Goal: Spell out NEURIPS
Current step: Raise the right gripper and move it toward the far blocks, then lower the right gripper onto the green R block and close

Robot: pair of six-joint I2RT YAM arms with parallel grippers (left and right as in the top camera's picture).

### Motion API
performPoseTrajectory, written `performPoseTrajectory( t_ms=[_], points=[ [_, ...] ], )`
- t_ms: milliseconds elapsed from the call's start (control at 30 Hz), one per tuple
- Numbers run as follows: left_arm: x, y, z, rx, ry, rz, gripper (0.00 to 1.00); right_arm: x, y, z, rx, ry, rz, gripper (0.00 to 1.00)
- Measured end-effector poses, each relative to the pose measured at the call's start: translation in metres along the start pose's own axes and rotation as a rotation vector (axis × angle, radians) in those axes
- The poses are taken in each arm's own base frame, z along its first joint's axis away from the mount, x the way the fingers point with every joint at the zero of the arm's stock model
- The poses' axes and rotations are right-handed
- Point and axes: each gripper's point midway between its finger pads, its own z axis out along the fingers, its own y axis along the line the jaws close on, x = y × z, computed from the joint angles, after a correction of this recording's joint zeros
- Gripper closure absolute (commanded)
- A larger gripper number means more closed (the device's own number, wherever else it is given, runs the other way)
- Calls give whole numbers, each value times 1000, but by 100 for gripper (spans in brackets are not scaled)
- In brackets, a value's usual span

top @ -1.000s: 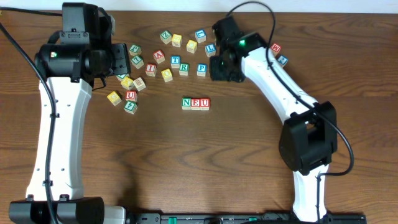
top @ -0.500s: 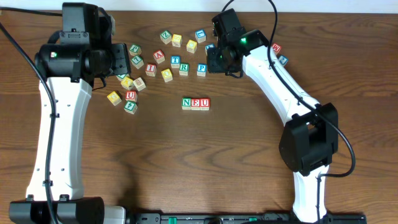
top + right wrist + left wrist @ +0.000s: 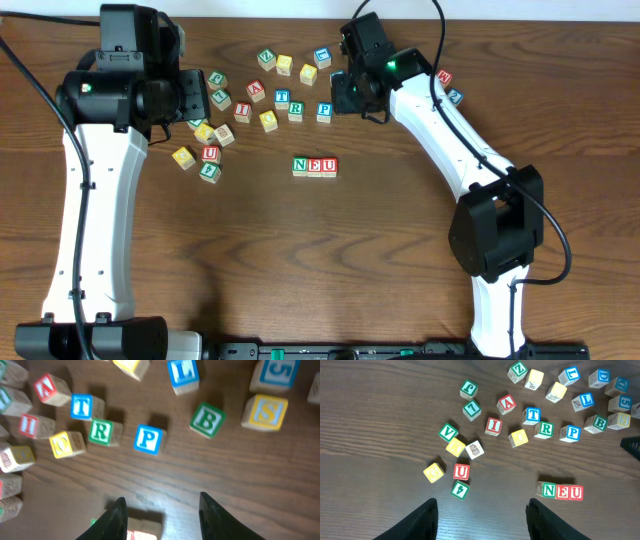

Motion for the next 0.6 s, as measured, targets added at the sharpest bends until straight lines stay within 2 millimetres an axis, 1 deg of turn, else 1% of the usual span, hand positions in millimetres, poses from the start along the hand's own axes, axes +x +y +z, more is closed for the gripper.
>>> performPoseTrajectory(
  t_ms=[133,200,267,500,600],
  points=[
    [0,0,0,0,0,0,44,-21,11,-1,-17,-96,-42,56],
    [0,0,0,0,0,0,44,-29,20,-2,-19,-140,-72,56],
    [0,0,0,0,0,0,44,-37,35,-3,-21,-198,-111,56],
    [0,0,0,0,0,0,44,-49,79,-10,-42,-323,-173,57],
    [0,0,0,0,0,0,44,-55,88,-12,-68,-357,-171,59]
  ],
)
